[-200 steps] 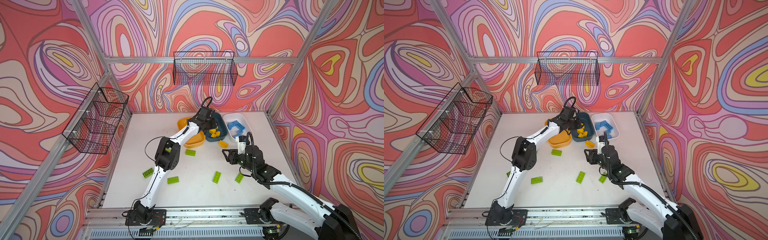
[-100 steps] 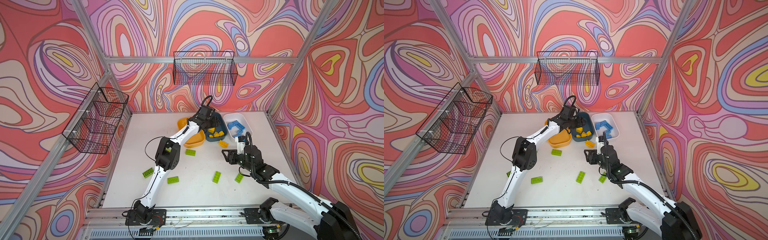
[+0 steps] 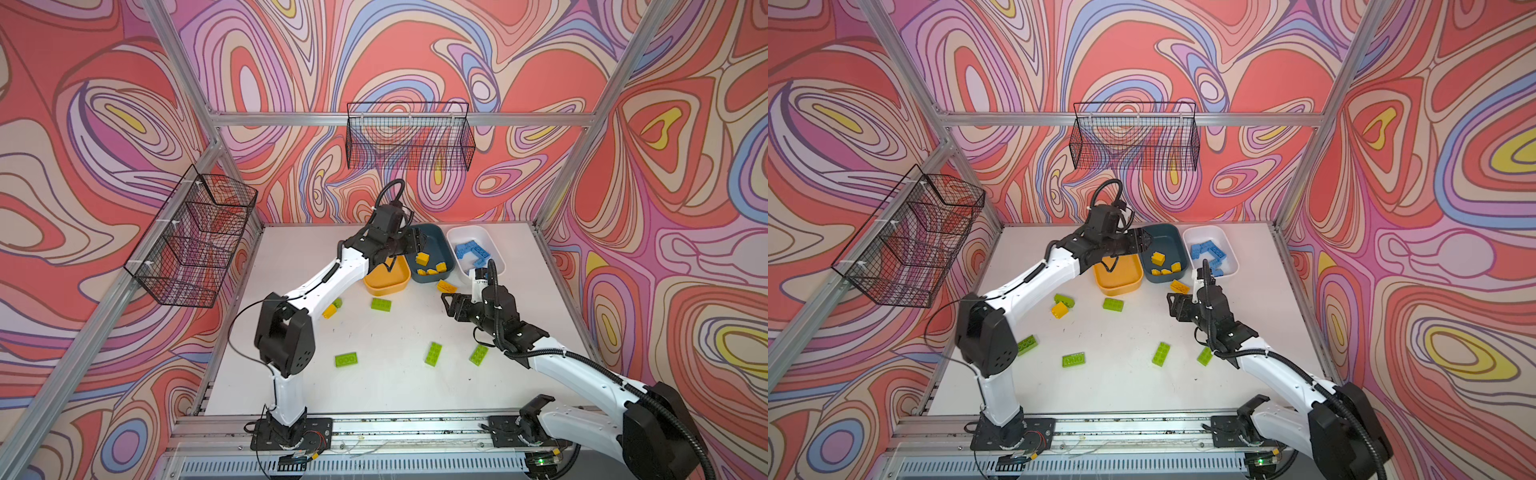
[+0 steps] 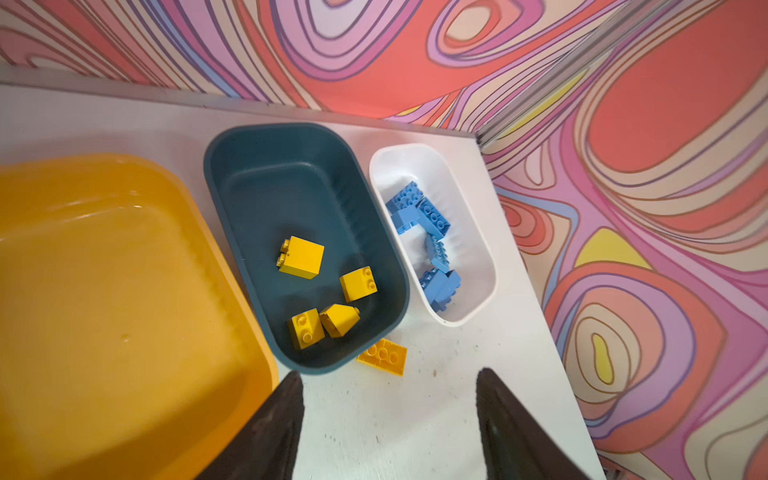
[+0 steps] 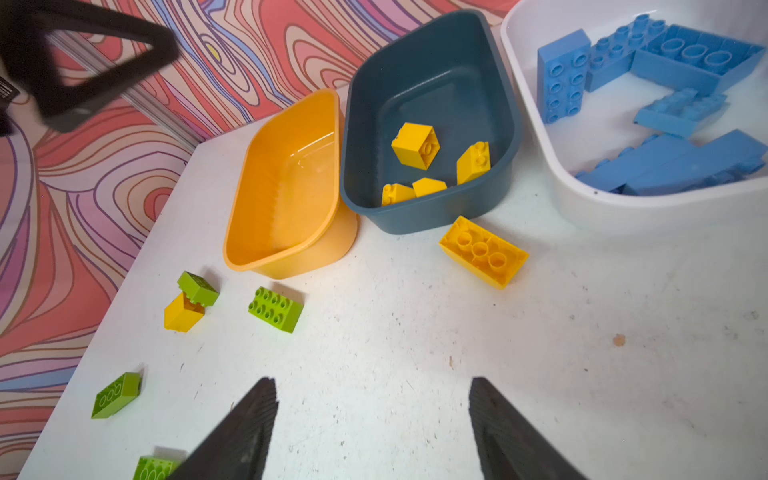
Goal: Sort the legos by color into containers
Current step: 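Lower the right gripper toward the large yellow brick while the left arm withdraws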
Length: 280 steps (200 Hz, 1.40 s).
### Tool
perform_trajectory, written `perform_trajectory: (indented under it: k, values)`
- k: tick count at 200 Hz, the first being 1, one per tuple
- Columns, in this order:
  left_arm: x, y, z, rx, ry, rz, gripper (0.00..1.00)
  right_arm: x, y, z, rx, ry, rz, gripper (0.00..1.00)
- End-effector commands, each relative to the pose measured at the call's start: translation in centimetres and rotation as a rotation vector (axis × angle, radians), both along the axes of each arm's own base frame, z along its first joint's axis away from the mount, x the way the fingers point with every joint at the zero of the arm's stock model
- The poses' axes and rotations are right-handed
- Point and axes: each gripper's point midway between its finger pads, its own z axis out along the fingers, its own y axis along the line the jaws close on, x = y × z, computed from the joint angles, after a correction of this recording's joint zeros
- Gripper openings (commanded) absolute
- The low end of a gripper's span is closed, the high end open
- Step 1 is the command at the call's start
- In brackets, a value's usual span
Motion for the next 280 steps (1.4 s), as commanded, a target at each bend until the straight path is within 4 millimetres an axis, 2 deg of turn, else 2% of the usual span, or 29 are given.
perform_trajectory:
  k: [1, 15, 55, 85, 116, 152, 201, 217, 221, 280]
  values:
    - [-2.8, 2.7, 1.2, 0.039, -0.039, 0.022, 0.65, 1.5, -0.1, 0.9, 0.009, -0.044, -0.038, 0.78]
    - [-5.3, 5.0, 2.2, 0.054, -0.051, 0.047, 0.65, 2.3, -0.2, 0.6, -0.005, -0.042, -0.049, 0.78]
    - [-12.2, 11.6, 1.9, 0.11, -0.073, 0.127, 0.66, 4.6, -1.3, -1.0, -0.053, -0.026, -0.068, 0.8]
    - [-16.0, 15.4, -0.1, 0.154, -0.061, 0.18, 0.65, 6.6, -1.1, -2.8, -0.059, -0.007, -0.03, 0.81]
    - [-18.5, 17.6, -2.1, 0.176, -0.047, 0.205, 0.65, 8.8, 0.1, -4.3, -0.053, 0.021, 0.024, 0.81]
    - [-19.9, 19.0, -3.6, 0.204, -0.024, 0.223, 0.65, 10.3, 0.0, -5.5, -0.088, 0.035, 0.012, 0.81]
    - [-20.4, 19.2, -4.4, 0.212, -0.002, 0.22, 0.65, 11.7, -0.6, -7.7, -0.13, 0.068, -0.001, 0.8]
    - [-20.4, 19.2, -4.4, 0.217, 0.001, 0.216, 0.65, 12.2, -0.9, -7.5, -0.126, 0.06, -0.011, 0.8]
    - [-20.4, 19.2, -4.3, 0.218, -0.001, 0.214, 0.65, 12.2, -1.0, -8.6, -0.131, 0.083, -0.011, 0.8]
    - [-20.6, 19.4, -4.4, 0.227, 0.004, 0.221, 0.65, 12.3, -0.2, -11.7, -0.144, 0.153, 0.042, 0.8]
